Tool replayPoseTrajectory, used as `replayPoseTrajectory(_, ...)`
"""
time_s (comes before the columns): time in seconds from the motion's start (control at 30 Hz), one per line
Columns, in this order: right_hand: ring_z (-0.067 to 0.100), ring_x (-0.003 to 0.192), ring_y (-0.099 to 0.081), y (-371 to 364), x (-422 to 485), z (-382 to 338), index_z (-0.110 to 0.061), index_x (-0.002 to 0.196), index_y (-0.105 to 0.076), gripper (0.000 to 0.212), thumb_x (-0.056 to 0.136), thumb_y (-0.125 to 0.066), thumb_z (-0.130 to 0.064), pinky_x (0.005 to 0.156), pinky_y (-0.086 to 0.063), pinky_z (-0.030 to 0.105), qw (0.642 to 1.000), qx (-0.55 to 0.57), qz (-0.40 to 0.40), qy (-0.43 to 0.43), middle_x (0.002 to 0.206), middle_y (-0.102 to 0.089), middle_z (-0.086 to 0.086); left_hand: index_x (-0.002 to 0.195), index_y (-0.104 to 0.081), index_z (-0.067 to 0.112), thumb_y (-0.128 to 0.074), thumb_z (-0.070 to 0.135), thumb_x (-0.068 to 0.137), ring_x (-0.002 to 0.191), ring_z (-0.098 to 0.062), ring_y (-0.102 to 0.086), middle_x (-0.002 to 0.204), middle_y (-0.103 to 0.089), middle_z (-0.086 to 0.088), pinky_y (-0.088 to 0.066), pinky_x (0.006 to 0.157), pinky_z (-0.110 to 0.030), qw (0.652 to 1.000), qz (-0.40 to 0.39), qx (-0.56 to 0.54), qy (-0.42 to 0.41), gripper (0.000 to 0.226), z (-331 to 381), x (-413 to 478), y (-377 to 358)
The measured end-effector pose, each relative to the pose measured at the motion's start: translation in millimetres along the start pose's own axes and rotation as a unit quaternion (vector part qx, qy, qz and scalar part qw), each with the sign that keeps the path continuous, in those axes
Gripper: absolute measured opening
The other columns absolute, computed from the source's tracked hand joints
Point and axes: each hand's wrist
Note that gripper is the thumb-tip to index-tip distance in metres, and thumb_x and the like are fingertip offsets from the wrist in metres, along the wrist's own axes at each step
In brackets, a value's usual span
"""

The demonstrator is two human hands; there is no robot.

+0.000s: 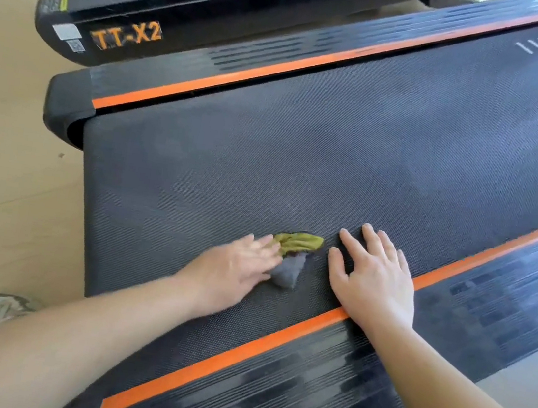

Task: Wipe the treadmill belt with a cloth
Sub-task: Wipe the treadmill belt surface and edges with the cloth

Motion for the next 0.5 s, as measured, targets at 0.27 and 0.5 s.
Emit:
replayPoseTrajectory(0.27, 0.022, 0.154, -0.02, -0.5, -0.5, 0.2, -0.043, 0.149, -0.044, 0.055, 0.099, -0.033, -0.062, 0.125, -0.017, 0.045, 1.0, -0.003, -0.004, 0.0, 0.165, -0.03, -0.003, 0.139, -0.06, 0.008, -0.046, 0.022, 0.107, 0.151, -0.014, -0.028, 0.158, -0.042, -0.003, -0.019, 0.126, -0.03, 0.998, -0.015, -0.057, 0.025, 0.038, 32.9, -3.8, -10.1)
replayPoseTrajectory(0.5, 0.022, 0.154, -0.017, 5.2, -2.6, -3.5, -0.043, 0.15, -0.042, 0.055, 0.1, -0.032, -0.061, 0.125, -0.015, 0.045, 1.0, 0.006, -0.018, 0.003, 0.166, -0.028, -0.003, 0.135, -0.056, 0.009, -0.04, 0.016, 0.108, 0.149, -0.026, -0.029, 0.162, -0.036, -0.008, -0.02, 0.124, -0.037, 0.97, 0.086, 0.027, 0.224, 0.032, -10.4, 11.9, 13.9)
Point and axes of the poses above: each hand's wrist, its own x-axis towards the middle knuckle, its own y-axis out of the back of the hand, z = x × y
